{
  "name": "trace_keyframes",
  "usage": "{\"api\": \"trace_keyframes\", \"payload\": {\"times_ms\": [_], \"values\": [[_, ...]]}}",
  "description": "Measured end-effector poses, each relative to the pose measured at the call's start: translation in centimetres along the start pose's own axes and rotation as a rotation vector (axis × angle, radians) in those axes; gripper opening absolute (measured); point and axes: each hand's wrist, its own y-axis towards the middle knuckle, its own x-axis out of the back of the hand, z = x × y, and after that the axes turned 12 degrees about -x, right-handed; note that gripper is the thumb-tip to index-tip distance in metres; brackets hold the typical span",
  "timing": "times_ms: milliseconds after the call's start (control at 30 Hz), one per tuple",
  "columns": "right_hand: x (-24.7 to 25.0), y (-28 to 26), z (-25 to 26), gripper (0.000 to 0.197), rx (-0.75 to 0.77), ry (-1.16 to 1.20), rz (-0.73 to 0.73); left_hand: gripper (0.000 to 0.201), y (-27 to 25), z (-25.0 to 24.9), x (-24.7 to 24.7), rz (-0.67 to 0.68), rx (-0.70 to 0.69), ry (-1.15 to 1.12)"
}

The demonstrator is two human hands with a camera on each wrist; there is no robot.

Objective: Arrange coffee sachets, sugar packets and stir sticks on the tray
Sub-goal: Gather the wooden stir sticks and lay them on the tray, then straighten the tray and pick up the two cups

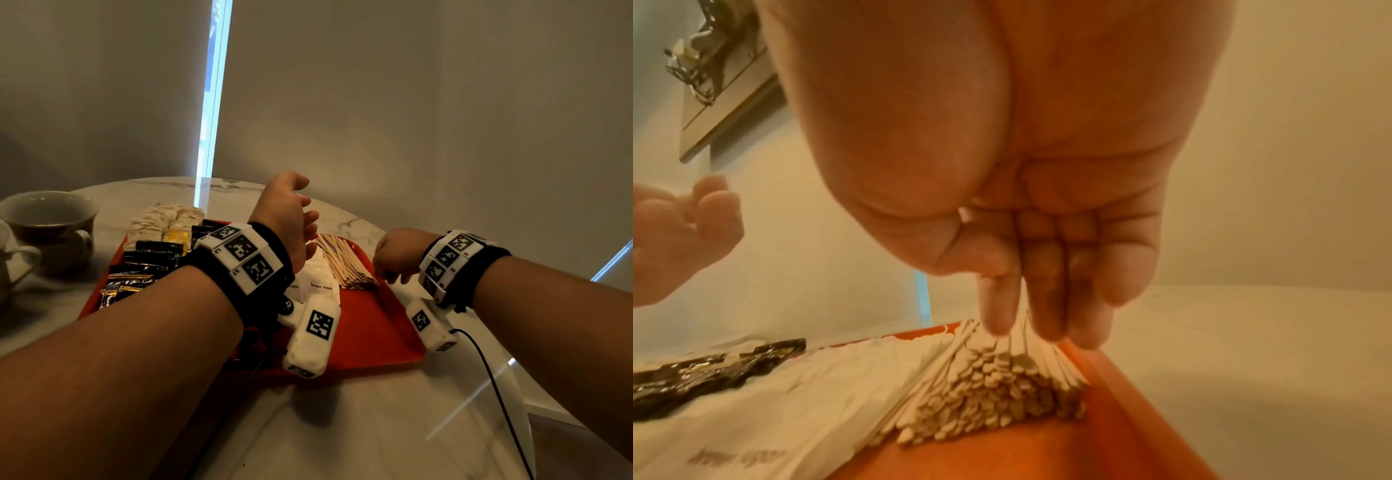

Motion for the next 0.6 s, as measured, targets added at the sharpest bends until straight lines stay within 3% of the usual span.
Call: {"api": "trace_keyframes", "payload": {"times_ms": [67, 133, 200, 333, 467, 600], "values": [[0.1, 0.5, -0.7, 0.019, -0.062, 0.081, -0.055, 0.037, -0.2, 0.1, -0.2, 0.050, 0.038, 0.008], [-0.2, 1.1, -1.9, 0.017, -0.144, 0.217, -0.018, 0.035, -0.6, 0.2, -0.5, 0.105, 0.085, 0.017], [-1.0, 1.3, -3.2, 0.014, -0.193, 0.314, 0.137, 0.032, -1.1, 0.5, -0.9, 0.162, 0.137, 0.032], [-2.5, 1.3, -5.4, 0.022, -0.130, 0.391, 0.364, 0.029, -2.4, 1.8, -2.0, 0.288, 0.282, 0.111], [-3.7, 0.2, -6.2, 0.025, -0.106, 0.412, 0.415, 0.031, -3.2, 3.5, -3.0, 0.347, 0.374, 0.182], [-4.5, 0.5, -6.2, 0.023, -0.129, 0.446, 0.347, 0.032, -3.4, 4.5, -3.1, 0.363, 0.388, 0.229]]}}
